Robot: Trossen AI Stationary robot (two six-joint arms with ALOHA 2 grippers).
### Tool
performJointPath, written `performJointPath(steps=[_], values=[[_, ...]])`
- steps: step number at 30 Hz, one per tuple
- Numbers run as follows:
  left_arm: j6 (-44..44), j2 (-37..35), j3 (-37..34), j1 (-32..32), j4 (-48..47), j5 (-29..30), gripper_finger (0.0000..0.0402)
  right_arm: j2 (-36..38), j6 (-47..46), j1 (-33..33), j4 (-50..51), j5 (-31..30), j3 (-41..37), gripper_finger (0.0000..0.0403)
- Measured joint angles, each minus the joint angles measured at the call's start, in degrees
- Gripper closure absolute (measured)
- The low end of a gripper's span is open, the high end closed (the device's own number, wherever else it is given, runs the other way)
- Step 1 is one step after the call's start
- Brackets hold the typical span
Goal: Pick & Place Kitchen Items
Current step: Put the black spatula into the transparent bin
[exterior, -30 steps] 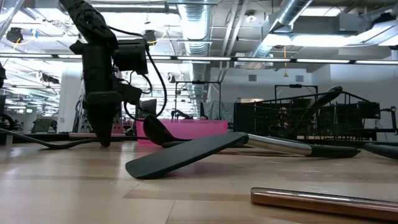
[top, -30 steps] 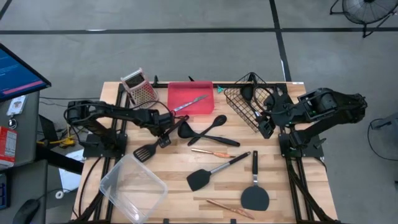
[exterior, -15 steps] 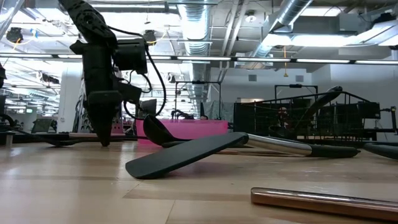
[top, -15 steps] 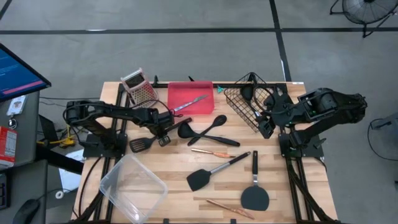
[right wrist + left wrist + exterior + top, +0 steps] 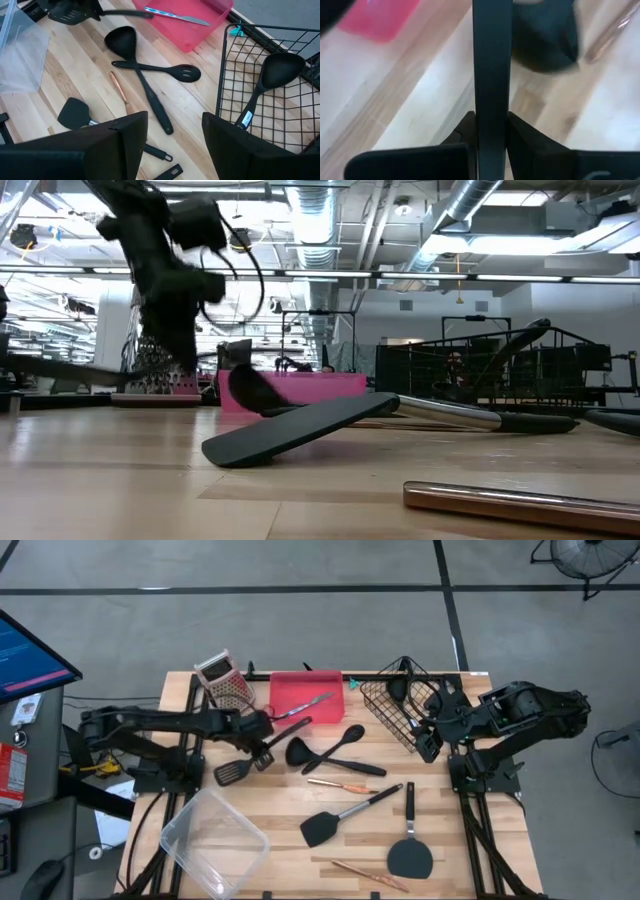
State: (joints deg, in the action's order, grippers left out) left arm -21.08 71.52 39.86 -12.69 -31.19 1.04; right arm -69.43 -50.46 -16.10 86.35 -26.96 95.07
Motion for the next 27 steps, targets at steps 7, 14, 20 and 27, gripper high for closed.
performJointPath(steps=[7, 14, 20, 27], values=[[-4.7, -13.0, 1.0, 0.0, 0.2, -4.5, 0.0361, 0.0, 0.1, 0.0, 0.0, -0.1, 0.0, 0.0214], [-7.4, -23.7, 6.3, 0.0, 6.6, -5.4, 0.0361, 0.0, 1.5, 0.0, -0.1, -0.3, 0.0, 0.0214], [-7.9, -30.1, 7.4, 0.0, 23.9, -12.5, 0.0360, 0.0, 1.5, 0.0, -0.2, -0.3, 0.0, 0.0214], [-11.2, -32.6, 7.4, 0.3, 41.3, -23.9, 0.0356, 0.0, 1.5, 0.0, -0.2, -0.4, 0.0, 0.0214]])
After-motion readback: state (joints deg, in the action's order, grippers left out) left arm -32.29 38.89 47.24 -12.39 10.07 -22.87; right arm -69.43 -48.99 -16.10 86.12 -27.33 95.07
